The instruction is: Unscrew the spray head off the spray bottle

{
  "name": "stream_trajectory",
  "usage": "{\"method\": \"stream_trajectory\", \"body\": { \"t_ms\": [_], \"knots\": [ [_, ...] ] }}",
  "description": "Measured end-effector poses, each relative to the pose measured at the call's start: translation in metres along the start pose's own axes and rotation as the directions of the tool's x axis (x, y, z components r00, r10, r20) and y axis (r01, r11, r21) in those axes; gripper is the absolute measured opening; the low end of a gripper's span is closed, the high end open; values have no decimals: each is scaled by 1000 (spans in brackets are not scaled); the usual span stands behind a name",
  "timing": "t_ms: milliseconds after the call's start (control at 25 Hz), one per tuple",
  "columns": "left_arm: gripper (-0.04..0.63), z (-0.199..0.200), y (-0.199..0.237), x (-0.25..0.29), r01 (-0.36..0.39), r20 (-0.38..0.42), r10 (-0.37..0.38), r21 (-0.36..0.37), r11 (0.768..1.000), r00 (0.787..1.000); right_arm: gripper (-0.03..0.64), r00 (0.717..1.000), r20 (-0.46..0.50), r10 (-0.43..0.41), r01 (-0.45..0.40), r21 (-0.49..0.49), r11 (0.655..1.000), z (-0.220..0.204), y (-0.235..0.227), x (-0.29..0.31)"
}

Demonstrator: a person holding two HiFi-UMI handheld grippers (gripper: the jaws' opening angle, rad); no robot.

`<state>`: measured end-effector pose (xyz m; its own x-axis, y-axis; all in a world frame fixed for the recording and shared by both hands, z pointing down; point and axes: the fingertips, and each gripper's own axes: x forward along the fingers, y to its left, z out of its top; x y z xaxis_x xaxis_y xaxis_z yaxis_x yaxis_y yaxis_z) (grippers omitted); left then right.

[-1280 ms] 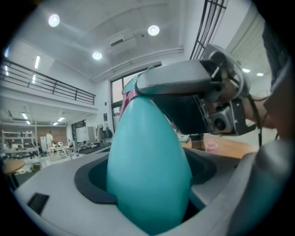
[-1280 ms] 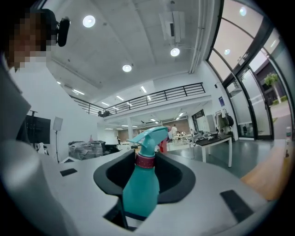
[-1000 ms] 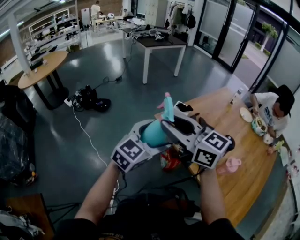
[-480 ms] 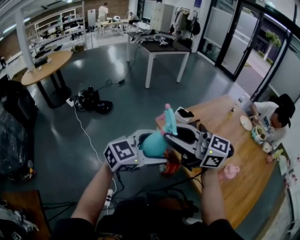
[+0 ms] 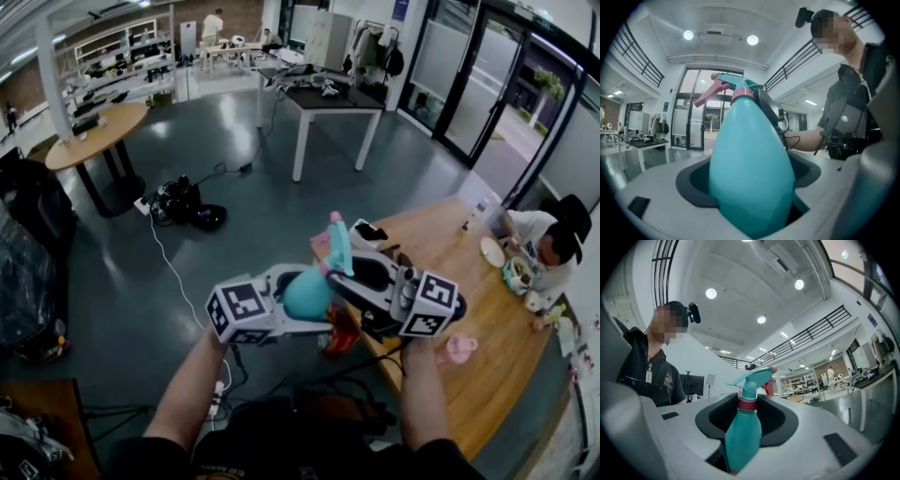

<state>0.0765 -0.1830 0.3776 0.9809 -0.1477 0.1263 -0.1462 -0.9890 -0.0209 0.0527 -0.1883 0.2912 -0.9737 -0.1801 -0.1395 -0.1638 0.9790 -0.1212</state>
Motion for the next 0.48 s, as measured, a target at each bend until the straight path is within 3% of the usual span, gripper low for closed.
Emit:
{"method": "stream_trajectory", "body": {
  "t_ms": [200, 320, 480],
  "knots": [
    [443, 3, 4, 2, -42, 5, 42, 13, 999, 999, 130, 1000, -6, -17, 17, -15, 1000, 1, 0, 1],
    [443, 3, 17, 4, -129, 16, 129, 8, 992, 992, 143, 993, -19, -112, 111, -61, 992, 2, -8, 4],
    [443, 5, 35, 1, -260, 36, 259, 5, 966, 965, 155, 968, -32, -251, 246, -104, 964, 2, -18, 13]
  ]
}}
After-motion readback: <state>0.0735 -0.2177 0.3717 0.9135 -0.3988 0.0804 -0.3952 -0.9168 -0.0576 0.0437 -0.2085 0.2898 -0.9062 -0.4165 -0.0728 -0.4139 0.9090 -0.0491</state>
